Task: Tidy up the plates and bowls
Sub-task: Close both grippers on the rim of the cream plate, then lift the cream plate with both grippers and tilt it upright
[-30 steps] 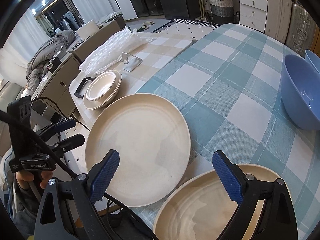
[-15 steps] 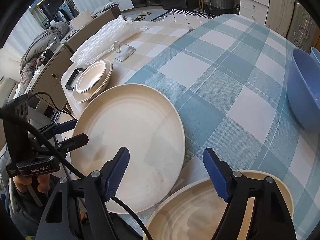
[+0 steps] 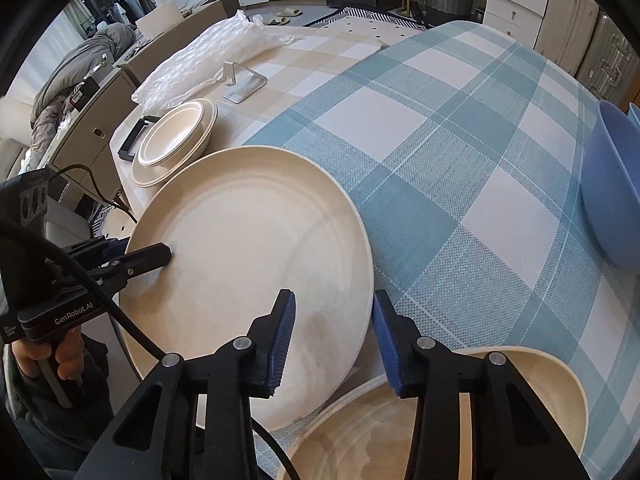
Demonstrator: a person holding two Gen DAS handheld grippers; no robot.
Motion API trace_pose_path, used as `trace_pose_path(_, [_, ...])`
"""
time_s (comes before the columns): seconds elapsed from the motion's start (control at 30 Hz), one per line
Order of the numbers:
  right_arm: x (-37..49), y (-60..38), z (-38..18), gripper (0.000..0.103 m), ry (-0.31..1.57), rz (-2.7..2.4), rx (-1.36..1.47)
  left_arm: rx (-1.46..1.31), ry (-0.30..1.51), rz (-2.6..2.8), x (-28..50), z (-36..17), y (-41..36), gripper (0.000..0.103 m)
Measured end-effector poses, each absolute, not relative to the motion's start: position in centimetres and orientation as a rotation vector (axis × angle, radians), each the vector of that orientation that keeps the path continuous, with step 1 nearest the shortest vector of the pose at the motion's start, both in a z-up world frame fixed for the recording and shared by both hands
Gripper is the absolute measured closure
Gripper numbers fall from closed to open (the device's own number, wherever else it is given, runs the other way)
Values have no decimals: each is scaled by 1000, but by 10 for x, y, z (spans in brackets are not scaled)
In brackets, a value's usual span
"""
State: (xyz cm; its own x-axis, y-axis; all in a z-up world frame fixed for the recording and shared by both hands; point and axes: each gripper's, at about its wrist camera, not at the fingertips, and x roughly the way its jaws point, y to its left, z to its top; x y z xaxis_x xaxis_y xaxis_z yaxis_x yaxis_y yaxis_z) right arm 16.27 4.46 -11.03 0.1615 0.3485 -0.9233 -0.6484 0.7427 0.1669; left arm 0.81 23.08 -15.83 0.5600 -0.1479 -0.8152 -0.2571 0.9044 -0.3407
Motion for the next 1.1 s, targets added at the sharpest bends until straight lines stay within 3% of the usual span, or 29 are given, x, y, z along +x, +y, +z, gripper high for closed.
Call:
trace_pose_path(0.23, [168,44,-116,70,1238,716,-281,-445,972,76,6,-155,231,87])
trace_pose_path(0.37, [168,46,-122,85,1241,694,-295,-431,966,80,4,-153,230,92])
trace_pose_path(0.47, [168,47,-122,90,1232,684,-290,-435,965,80,2,-153,232,92])
trace_pose_path(1.1, [138,35,-79,91,1144,713,-230,-449,891,86,-18,-122,241,92])
